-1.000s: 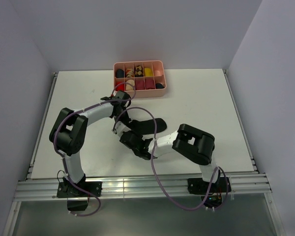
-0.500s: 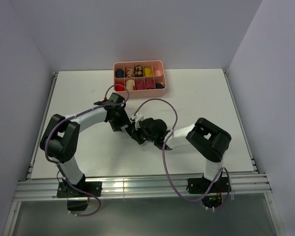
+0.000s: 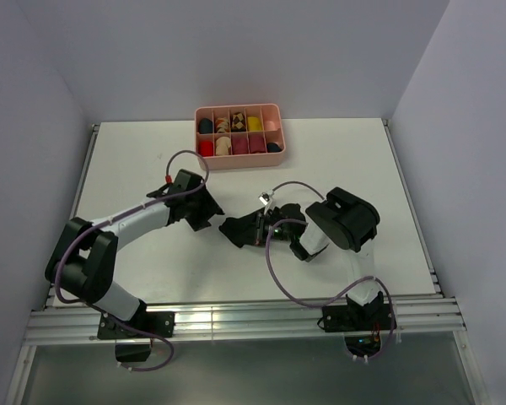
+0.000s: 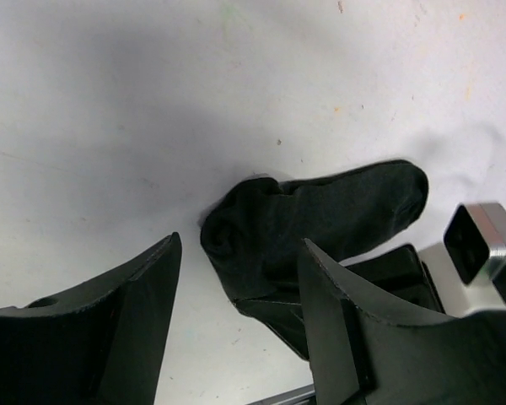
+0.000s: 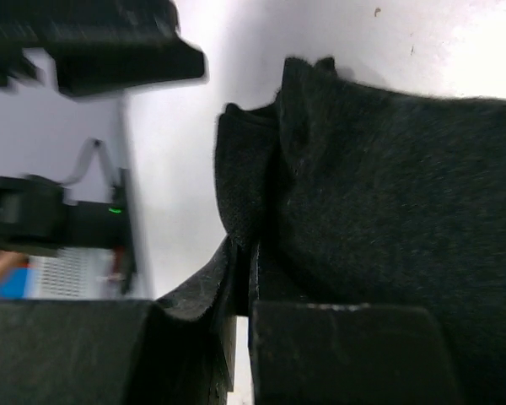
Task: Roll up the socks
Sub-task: Roll the sock at the center of the board.
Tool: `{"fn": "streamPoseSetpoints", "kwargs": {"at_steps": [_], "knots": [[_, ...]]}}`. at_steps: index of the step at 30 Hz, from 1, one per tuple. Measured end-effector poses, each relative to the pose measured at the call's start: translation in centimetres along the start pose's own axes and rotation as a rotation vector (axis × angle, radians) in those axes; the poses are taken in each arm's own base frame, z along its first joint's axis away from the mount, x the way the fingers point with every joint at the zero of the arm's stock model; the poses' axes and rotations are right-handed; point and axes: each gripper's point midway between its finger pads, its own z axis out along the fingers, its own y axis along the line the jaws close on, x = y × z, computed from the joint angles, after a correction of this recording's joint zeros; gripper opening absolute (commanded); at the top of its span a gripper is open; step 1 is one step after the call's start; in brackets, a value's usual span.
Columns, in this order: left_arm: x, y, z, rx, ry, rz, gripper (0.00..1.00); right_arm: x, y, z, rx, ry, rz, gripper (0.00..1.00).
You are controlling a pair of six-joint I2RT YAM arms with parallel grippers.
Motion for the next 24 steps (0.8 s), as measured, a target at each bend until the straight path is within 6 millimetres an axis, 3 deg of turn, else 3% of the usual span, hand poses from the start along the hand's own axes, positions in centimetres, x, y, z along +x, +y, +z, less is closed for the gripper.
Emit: {"fn": "streamPoseSetpoints", "kwargs": {"at_steps": [9,18,24], "knots": [[3.5,-1.3,0.3,0.027,0.048,0.004,0.58,-0.8,0.6,-0.7,-0.09,-0.036,0.161,0.0],[4.6,0.5,1.4,-0.046,0.064,-0.012,0.54,-0.6,0.4,-0.8,-0.081,-0.029,0.173,0.0],[5.0,1.6,2.4,-0.089,0.079,-0.007,0.44,-0.6,0.1,-0.6,-0.05,-0.005,0.168,0.0]]}}
